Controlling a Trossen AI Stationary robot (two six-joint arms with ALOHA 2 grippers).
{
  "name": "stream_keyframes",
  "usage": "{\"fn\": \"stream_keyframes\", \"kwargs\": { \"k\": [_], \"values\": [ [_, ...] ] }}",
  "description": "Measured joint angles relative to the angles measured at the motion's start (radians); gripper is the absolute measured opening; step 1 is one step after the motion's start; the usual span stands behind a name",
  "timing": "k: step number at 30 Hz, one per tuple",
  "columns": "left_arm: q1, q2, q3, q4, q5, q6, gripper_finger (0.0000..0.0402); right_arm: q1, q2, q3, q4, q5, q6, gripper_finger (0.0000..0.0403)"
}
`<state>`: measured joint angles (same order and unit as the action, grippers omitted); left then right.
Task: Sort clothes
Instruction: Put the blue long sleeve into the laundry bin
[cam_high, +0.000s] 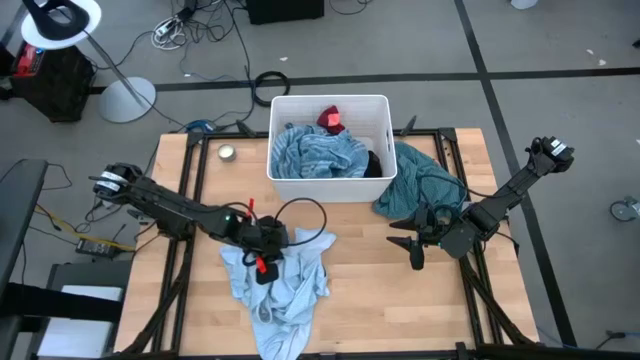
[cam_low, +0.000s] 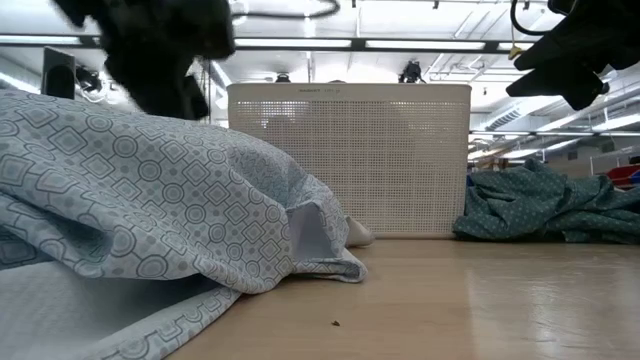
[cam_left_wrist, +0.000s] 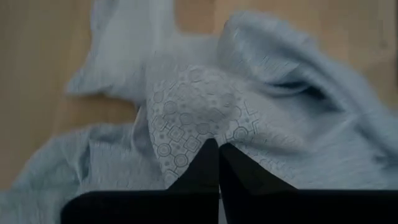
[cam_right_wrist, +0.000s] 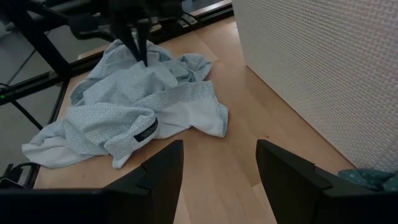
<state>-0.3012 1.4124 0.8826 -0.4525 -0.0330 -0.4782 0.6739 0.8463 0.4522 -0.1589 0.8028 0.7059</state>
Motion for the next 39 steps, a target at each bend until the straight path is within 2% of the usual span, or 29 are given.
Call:
{"fn": "stream_keyframes", "kwargs": {
  "k": [3,8,16,30,39],
  "values": [
    [0.0,0.0,0.072,-0.042,-0.003,0.036,0.0002,0.0,0.0,0.0,0.0,0.0,0.0,0.0203],
    [0.0,0.0,0.224,-0.137,-0.063,0.115,0.0001,0.0,0.0,0.0,0.0,0.0,-0.001,0.0203],
    [0.0,0.0,0.473,-0.234,-0.235,0.26,0.0,0.0,0.0,0.0,0.0,0.0,-0.003,0.0203],
    [0.01,-0.001,0.821,-0.252,-0.447,0.482,0.0,0.0,0.0,0.0,0.0,0.004,-0.002,0.0203],
    [0.134,-0.001,1.013,-0.193,-0.456,0.593,0.0,0.0,0.0,0.0,0.0,0.005,-0.002,0.0203]
  ]
}}
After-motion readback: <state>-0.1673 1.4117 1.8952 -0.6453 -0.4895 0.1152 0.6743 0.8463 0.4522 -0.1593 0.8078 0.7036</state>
